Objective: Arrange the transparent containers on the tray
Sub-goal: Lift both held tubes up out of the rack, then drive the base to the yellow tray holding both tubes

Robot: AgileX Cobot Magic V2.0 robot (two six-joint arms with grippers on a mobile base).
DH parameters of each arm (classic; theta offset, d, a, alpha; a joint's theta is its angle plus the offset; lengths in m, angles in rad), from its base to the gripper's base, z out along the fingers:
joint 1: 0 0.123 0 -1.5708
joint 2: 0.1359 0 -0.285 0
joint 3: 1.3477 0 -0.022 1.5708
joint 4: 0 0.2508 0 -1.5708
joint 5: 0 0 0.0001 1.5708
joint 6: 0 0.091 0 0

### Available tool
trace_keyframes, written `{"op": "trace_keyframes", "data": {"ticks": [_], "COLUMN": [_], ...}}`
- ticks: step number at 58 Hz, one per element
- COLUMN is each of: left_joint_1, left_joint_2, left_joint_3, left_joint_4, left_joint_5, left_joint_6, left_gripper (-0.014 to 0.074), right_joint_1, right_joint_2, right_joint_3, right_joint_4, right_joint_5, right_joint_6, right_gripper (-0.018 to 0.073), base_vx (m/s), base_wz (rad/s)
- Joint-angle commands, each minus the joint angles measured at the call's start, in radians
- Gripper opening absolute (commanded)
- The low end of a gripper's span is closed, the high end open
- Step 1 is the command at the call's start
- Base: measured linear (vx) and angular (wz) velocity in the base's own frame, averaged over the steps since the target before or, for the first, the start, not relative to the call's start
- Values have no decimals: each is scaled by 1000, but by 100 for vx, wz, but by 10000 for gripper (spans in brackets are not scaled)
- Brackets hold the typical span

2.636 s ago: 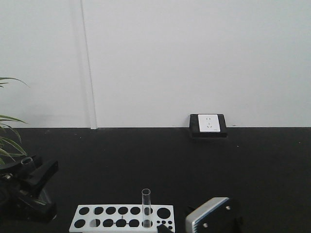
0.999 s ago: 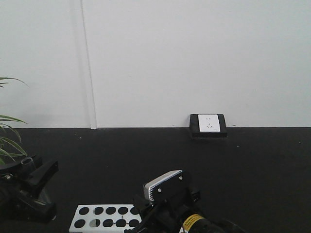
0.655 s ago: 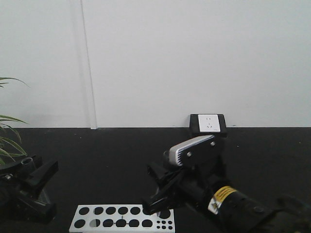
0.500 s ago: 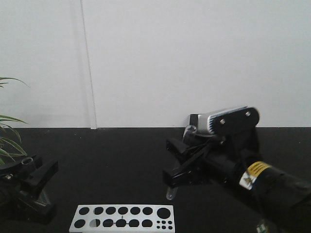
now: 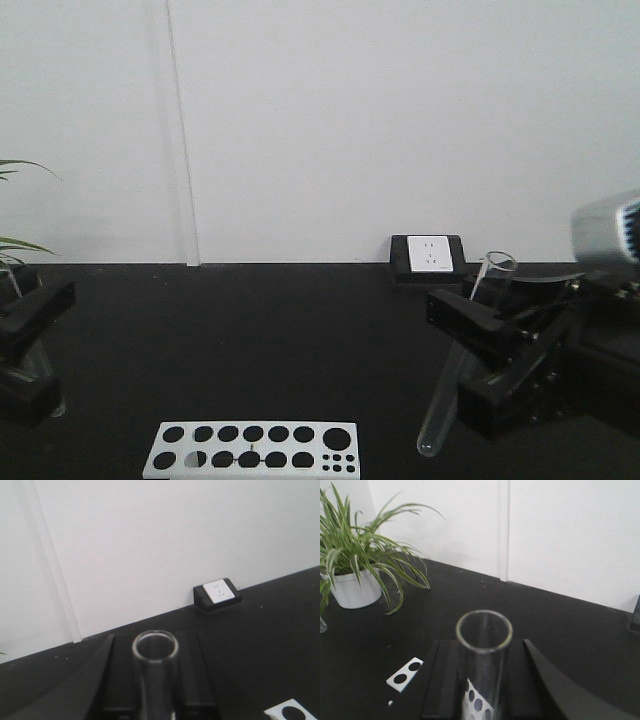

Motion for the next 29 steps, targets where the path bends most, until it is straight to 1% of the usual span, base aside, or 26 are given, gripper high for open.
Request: {"op": "trace_keyframes", "data": {"ticks": [1,6,14,29], "left_joint_1": [-6,-6,-6,-6], "left_joint_2": [-83,-152,-213,-228], "left_joint_3": [-36,-36,-36,-36], "left_joint_4": [-1,-1,0,0], "left_joint_5": [-11,47,136,201], "left_joint_6": [-7,-7,-6,-6], "left_gripper": [100,100,100,100], "right_joint_1": [-3,-3,-3,-3], "right_joint_2": [-61,-84,-88,-86], "right_joint_3": [-7,-6,-6,-6], "right_joint_4": [4,5,5,5], "right_joint_5": [-83,-50,-43,-43], "right_joint_6": [0,0,0,0], "right_gripper": [78,78,78,78], "base_vx": [0,0,0,0], "base_wz": [0,0,0,0]}}
